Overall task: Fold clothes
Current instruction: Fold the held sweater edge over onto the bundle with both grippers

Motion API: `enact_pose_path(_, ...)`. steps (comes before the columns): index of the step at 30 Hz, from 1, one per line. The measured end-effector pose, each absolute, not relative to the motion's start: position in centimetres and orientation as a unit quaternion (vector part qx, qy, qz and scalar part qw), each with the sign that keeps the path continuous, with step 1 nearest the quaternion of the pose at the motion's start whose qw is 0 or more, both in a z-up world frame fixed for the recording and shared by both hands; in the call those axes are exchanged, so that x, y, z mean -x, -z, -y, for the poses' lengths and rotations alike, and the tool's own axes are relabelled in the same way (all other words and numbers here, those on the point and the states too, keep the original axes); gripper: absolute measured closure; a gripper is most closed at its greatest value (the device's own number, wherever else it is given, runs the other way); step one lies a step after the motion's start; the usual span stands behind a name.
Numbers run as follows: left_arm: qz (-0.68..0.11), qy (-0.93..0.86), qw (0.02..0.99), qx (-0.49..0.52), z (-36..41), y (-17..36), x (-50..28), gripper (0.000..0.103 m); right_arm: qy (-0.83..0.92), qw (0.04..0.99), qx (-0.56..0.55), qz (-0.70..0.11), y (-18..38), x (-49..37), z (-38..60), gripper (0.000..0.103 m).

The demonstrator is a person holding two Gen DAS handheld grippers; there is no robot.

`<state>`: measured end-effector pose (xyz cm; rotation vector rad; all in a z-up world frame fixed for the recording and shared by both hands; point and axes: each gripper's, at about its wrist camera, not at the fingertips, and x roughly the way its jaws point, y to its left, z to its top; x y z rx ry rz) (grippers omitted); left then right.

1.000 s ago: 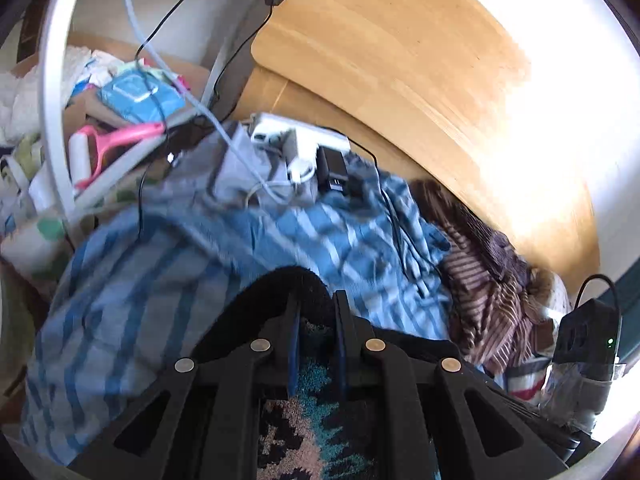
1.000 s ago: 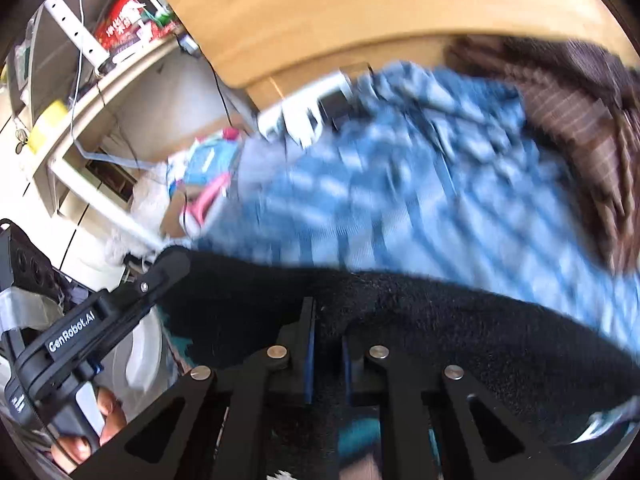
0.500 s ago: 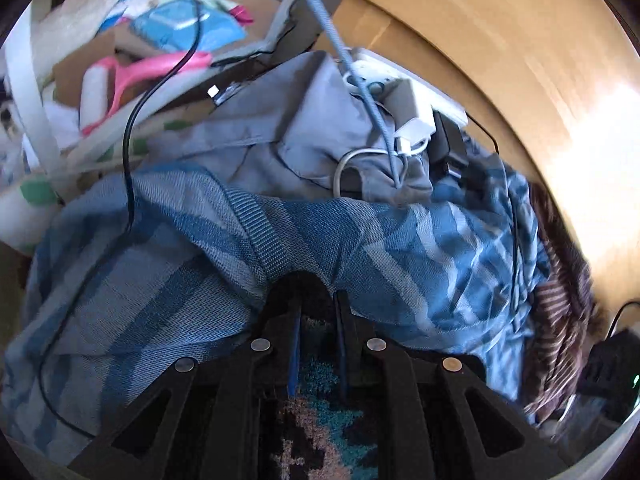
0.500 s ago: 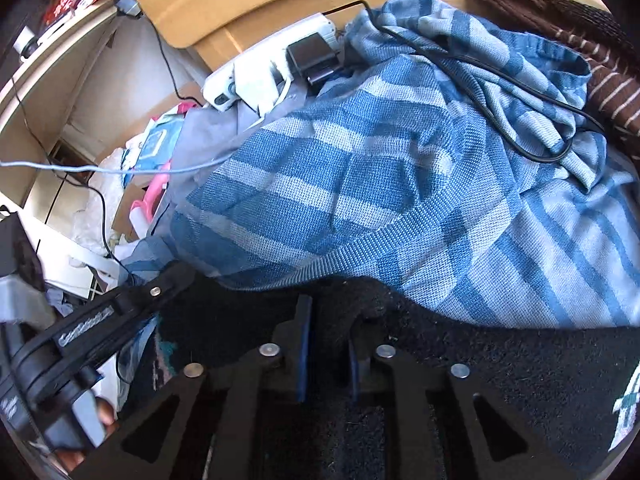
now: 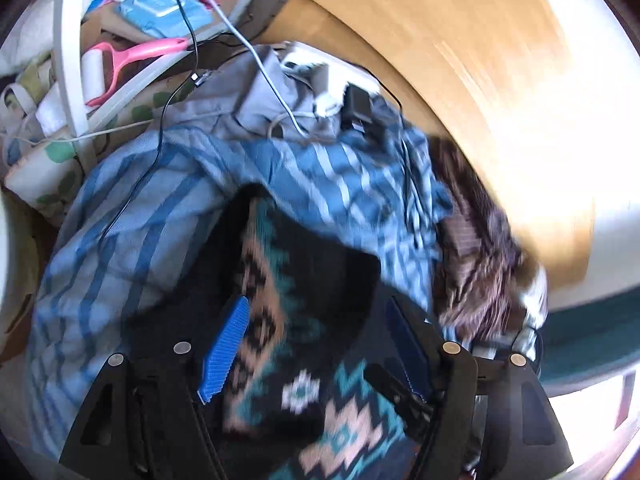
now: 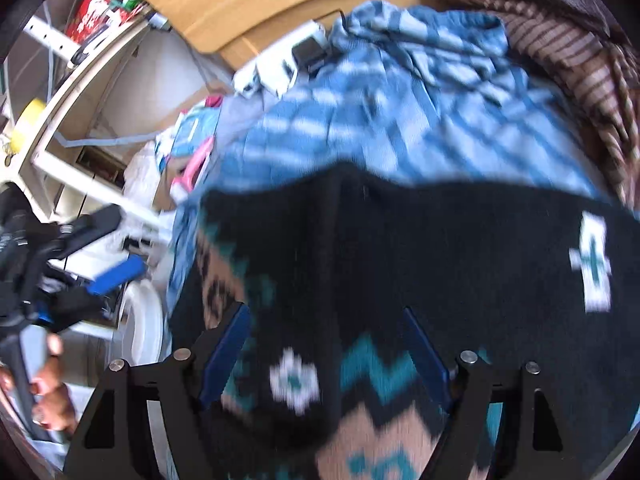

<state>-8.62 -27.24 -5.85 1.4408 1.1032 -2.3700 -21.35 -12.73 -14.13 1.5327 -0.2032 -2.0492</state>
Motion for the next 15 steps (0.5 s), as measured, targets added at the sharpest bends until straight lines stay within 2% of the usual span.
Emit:
enact_pose_path(4, -0.264, 0.802, 0.133, -0.519, 24.0, 5.0, 1.6, 0.031, 0.758, 0.304, -0.575, 0.043, 13.6, 16.1, 11.9, 0.022)
enact_pose_path(6, -0.25, 0.795, 0.144, -0.533, 22.9, 6.1, -3.2, 0.031, 0.75, 0.322, -0.577, 0.029, 13.6, 12.9, 11.4, 0.022)
enact_pose_path(10, -0.343, 0.76, 0.136, -0.535, 21.8, 10.4, -12.5, 0.031, 0.713, 0.336, -0.615, 0.025, 15.8, 7.4, 10.5, 0.021)
enact_pose_path(15, -0.429, 0.714, 0.155, -0.532, 20.3, 15.0, -18.9, 0.032, 0.672, 0.331, -0.662, 0.0, 19.2, 2.1, 10.2, 0.021)
